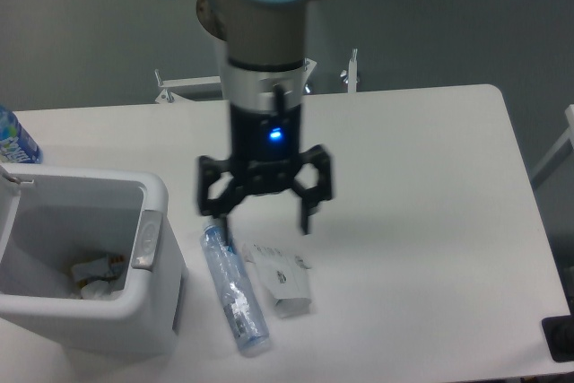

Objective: Open the trash can
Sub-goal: 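Lift the gripper up and away from the opened trash can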

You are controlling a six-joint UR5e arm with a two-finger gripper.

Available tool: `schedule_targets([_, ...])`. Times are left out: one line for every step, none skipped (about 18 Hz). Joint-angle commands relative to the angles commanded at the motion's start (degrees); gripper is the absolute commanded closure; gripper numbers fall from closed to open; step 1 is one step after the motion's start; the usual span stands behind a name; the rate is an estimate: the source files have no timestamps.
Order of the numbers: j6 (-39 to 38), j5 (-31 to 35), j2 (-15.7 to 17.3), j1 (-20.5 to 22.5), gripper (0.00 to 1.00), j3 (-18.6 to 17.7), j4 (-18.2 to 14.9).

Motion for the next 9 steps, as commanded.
schedule_targets([2.46,0.71,0.0,1.23,0.0,-0.79,0.09])
schedule_targets([5.26,1.67,-0.09,1.77,0.0,-1.41,0.09])
schedule_targets([7.9,3.16,-0.17,2.12,0.0,-2.02,0.0])
schedule_targets([10.45,5.35,-0.17,2.56,0.0,-2.81,0.0])
schedule_targets([13.35,8.07,-0.35,2.65,0.0,-3.69,0.0])
schedule_targets([16.42,10.62,-0.52,2.65,0.0,-4.31,-0.09])
schedule_targets([18.37,12.47,-0.87,2.65,0.0,-4.4,-0.09])
schedule_targets([18.91,13.45,-1.23,2.57,0.0,-4.4,-0.09])
schedule_targets([19.0,13.63,-1.66,2.65,0.0,-4.4,-0.09])
